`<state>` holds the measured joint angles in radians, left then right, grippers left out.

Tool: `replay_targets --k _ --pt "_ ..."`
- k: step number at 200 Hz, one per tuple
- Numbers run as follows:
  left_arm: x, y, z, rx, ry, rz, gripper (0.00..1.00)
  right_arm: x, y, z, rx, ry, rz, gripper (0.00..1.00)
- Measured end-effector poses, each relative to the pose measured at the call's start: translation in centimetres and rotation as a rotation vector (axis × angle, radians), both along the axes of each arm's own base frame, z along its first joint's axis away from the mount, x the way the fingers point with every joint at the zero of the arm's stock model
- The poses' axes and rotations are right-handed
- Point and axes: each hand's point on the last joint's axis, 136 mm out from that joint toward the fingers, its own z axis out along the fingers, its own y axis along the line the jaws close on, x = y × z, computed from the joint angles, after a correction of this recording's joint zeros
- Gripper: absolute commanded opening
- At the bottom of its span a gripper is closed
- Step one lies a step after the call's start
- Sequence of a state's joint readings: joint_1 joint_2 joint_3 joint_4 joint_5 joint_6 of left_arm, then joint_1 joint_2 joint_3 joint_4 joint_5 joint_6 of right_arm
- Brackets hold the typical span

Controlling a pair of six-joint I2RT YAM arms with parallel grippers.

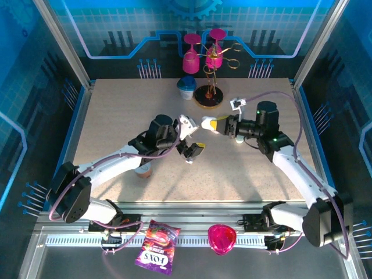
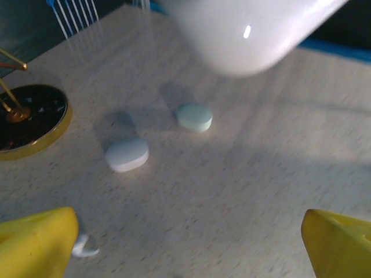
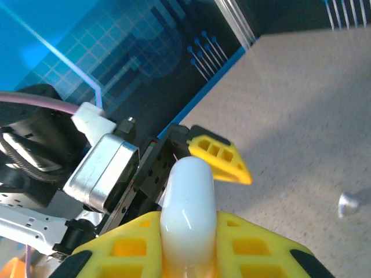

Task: Insert the wireless bluetooth earbuds into the charging case

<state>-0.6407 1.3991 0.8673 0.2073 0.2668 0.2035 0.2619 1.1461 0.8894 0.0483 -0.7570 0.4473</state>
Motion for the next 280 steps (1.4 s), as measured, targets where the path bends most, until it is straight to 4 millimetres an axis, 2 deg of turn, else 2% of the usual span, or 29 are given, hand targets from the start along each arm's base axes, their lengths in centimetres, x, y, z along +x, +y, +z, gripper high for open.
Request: replay_targets --k 27,50,72,97,158,214,280 --pt "-1.9 -1.0 2.5 -0.223 0.050 -0.064 0.99 -1.8 -0.5 1.9 -0.012 -0.133 0.028 0.13" --pt "-3.6 -2.1 5.7 -0.394 0.077 -0.169 0.98 -3.6 -0.5 3.2 -0.002 -0.214 0.076 0.13" --pt "-5.0 -2.7 9.3 -0.546 0.078 -0.279 0.89 -5.2 -0.3 4.5 0.030 -0.280 0.129 0.12" --pt "-6.4 -3.1 11.3 -0.650 0.077 -0.399 0.80 -6.2 -0.1 5.4 0.063 -0.318 0.173 0.11" --pt "-8.4 -3.1 12.5 -0.716 0.073 -0.540 0.62 -7.0 0.2 6.2 0.099 -0.339 0.221 0.11" --pt "-8.7 -3.0 13.0 -0.729 0.067 -0.555 0.45 -7.7 0.7 6.1 0.098 -0.347 0.257 0.11" --pt "-8.5 -3.0 13.2 -0.736 0.061 -0.546 0.37 -8.2 1.1 5.2 0.079 -0.336 0.286 0.11"
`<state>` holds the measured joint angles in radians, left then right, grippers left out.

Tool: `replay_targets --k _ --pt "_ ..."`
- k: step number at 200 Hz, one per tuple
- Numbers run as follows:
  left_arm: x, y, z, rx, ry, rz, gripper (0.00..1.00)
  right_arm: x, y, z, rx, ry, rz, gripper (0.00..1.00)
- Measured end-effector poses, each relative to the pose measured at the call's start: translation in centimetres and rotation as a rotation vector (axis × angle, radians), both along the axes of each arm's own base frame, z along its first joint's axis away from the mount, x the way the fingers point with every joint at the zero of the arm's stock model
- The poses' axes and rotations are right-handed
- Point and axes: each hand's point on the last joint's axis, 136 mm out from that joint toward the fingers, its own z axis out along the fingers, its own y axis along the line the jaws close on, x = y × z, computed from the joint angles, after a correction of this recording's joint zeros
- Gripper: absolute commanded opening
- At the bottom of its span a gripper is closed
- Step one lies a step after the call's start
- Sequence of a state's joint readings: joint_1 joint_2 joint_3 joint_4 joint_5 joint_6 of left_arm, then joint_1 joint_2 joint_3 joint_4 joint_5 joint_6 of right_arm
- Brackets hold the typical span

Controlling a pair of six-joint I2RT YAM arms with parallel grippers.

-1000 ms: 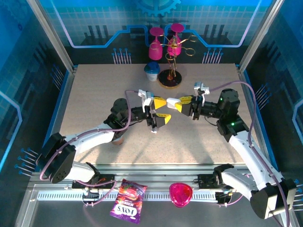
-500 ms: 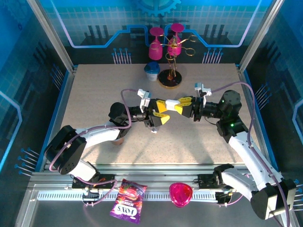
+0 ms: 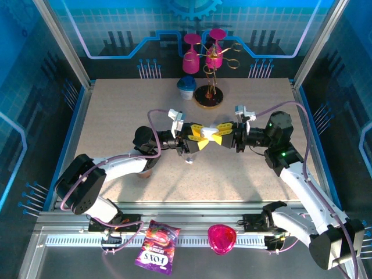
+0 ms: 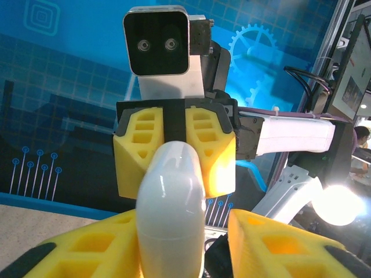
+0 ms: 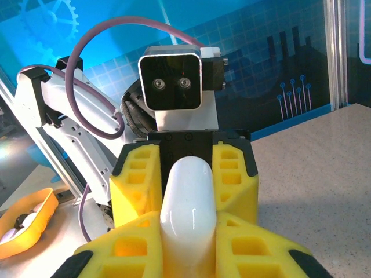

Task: Insert the wireless bluetooth earbuds into the charging case

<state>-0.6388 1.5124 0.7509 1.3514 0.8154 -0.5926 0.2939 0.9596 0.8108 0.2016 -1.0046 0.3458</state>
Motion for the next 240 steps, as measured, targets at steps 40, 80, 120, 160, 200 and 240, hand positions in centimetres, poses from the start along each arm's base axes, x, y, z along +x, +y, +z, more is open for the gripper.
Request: replay_targets --k 40,80,120,160,200,240 --pt "0.2 0.0 -0.1 -0.001 0.006 0.006 0.23 -0.3 0.2 -0.3 -0.008 0.001 0.017 0.11" --pt "0.3 0.0 -0.1 0.000 -0.009 0.013 0.25 -0.2 0.2 -0.3 -0.013 -0.009 0.012 0.14" --pt "0.2 0.0 -0.1 -0.004 -0.021 0.014 0.46 -0.1 0.3 -0.1 -0.005 -0.006 0.003 0.13" --pt "0.2 0.0 -0.1 -0.004 -0.024 0.016 0.34 0.5 0.3 0.6 0.019 -0.018 -0.013 0.12" --pt "0.4 0.0 -0.2 -0.004 -0.019 0.022 0.41 0.5 0.4 0.6 0.021 -0.015 -0.005 0.13" --pt "0.4 0.0 -0.2 -0.004 -0.019 0.022 0.40 0.5 0.4 -0.2 0.001 0.001 -0.004 0.13"
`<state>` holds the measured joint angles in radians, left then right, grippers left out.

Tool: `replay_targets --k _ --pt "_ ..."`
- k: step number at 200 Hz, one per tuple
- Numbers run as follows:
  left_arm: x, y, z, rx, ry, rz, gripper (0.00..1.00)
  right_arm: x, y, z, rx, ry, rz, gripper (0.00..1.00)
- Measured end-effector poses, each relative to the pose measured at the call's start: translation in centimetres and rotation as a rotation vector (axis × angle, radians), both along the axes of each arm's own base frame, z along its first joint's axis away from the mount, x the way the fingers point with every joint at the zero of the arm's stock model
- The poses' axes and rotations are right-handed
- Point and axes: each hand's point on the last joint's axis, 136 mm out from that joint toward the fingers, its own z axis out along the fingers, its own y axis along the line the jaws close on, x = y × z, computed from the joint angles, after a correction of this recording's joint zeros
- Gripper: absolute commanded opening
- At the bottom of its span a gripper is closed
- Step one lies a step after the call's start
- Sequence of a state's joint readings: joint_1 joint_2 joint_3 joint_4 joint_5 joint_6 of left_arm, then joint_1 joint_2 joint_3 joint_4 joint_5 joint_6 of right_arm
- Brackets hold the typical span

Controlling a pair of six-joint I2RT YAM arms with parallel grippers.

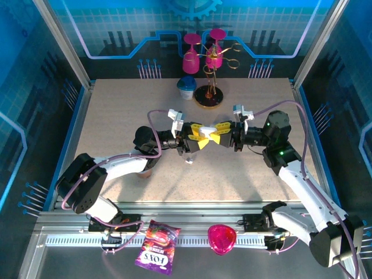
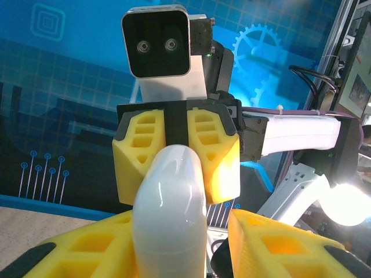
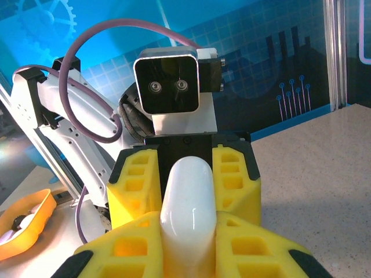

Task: Insert the wireless bluetooth earbuds into the charging case

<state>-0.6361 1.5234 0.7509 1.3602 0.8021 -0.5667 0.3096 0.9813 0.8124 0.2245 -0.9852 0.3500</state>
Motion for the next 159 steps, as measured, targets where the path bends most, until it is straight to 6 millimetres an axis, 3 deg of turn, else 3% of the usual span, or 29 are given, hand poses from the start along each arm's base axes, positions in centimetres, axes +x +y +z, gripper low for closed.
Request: replay_targets --k 46,59,78,89,159 --pt "0.1 0.0 -0.1 0.001 0.003 0.002 0.18 -0.3 0.1 -0.1 -0.003 -0.006 0.018 0.16" --pt "0.1 0.0 -0.1 0.001 0.003 0.001 0.17 -0.3 0.1 0.0 -0.003 -0.008 0.016 0.22" --pt "0.1 0.0 -0.1 0.002 0.002 0.002 0.17 -0.3 0.1 -0.1 -0.004 -0.001 0.013 0.44" --pt "0.0 0.0 -0.1 0.002 -0.002 -0.002 0.17 0.0 0.1 -0.2 -0.008 -0.001 -0.005 0.50" --pt "0.5 0.0 -0.4 0.014 -0.007 0.017 0.17 1.7 -0.5 -1.0 -0.061 0.034 -0.136 0.55"
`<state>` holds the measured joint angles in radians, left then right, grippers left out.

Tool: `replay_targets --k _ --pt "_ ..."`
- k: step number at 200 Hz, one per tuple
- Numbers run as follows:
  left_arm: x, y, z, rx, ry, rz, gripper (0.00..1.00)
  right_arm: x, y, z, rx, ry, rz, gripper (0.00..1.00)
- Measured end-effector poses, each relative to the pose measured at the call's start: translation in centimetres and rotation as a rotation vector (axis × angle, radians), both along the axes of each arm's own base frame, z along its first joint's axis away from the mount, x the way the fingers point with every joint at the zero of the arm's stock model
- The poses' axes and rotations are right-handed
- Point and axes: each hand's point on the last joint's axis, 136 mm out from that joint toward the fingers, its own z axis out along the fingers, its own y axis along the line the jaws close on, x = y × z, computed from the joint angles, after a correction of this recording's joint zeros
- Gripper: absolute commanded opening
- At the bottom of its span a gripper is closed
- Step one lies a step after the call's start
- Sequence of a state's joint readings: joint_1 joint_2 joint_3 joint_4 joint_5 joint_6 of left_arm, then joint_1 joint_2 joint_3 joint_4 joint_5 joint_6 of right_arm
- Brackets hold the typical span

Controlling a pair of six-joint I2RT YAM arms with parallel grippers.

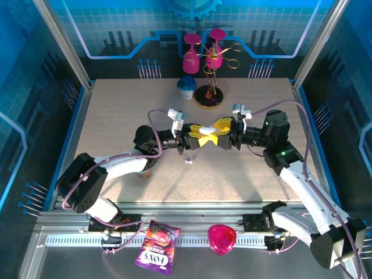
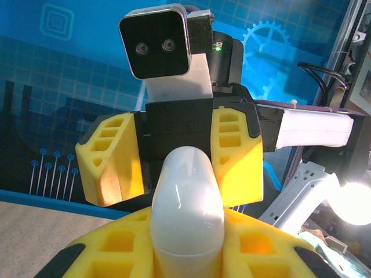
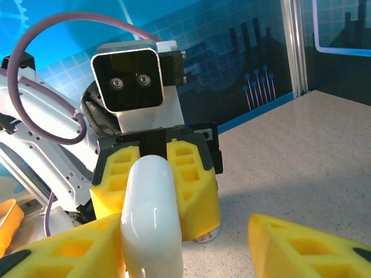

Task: Insert the wireless bluetooth earbuds into the charging case

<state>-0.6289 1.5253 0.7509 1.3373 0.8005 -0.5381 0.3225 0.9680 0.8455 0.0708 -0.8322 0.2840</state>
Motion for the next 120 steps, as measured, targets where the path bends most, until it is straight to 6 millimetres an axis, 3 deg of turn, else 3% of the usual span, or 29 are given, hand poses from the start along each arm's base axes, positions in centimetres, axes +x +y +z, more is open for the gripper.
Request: replay_targets --k 27,87,105,120 --pt "0.2 0.1 -0.2 0.005 -0.013 0.012 0.18 0.4 -0.1 -0.2 -0.001 0.021 -0.021 0.60" --pt "-0.4 0.1 -1.5 0.032 -0.070 0.008 0.20 2.3 -0.8 -0.2 0.021 0.067 -0.112 0.85" --pt "-0.6 0.2 -1.6 0.034 -0.096 0.003 0.18 3.3 -1.3 -0.6 0.021 0.094 -0.162 1.00" --pt "-0.4 0.5 -1.8 0.035 -0.118 0.019 0.11 3.8 -1.6 -0.7 0.022 0.099 -0.190 1.00"
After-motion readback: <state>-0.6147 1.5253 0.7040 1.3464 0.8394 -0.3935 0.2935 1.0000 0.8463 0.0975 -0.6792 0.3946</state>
